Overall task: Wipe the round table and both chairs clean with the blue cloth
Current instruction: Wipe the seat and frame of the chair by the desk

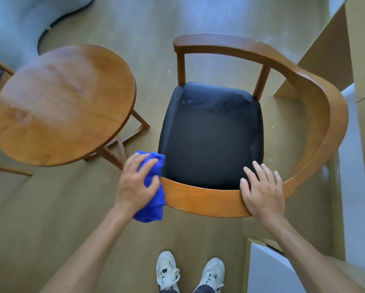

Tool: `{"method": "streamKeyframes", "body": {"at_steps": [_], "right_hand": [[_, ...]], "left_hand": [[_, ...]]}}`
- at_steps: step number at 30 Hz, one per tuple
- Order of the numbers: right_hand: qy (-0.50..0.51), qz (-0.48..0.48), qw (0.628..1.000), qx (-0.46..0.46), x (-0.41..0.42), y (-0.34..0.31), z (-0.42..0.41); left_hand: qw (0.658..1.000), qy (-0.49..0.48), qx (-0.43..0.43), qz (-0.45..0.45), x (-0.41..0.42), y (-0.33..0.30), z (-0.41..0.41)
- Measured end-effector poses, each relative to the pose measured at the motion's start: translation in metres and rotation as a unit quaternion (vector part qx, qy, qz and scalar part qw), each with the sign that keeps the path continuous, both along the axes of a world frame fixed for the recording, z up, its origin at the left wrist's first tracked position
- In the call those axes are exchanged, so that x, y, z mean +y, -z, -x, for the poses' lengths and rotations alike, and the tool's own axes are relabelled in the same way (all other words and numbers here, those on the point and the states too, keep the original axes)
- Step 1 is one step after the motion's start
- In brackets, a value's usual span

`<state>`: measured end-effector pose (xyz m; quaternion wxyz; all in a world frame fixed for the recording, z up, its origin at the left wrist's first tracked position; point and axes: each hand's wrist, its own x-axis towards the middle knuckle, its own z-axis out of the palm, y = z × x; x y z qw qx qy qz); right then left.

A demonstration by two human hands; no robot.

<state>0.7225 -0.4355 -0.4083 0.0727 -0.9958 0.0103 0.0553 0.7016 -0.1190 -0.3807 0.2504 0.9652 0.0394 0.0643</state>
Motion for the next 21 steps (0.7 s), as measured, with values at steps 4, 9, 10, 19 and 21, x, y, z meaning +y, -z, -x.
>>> {"method": "streamKeyframes", "body": {"at_steps": [4,9,10,19,21], "right_hand": [[0.01,-0.004,1.0,-0.001,0.003,0.001,0.0],[0.007,-0.002,1.0,0.005,0.005,0.0,0.0],[0.007,-0.001,1.0,0.007,0.004,-0.001,0.001],[0.01,-0.012,1.0,0.002,-0.002,-0.004,-0.002],[0.006,-0.007,1.0,0.012,-0.003,-0.003,0.0]], "left_hand": [[0.989,-0.13,0.035,0.061,0.002,0.001,-0.007],[0.998,0.018,-0.023,-0.055,-0.067,-0.007,0.002],[0.996,0.062,-0.017,-0.056,-0.095,-0.007,0.007],[0.989,0.139,-0.023,-0.036,-0.114,0.001,0.004],[0.997,0.062,-0.022,-0.028,-0.06,0.005,0.0]]}}
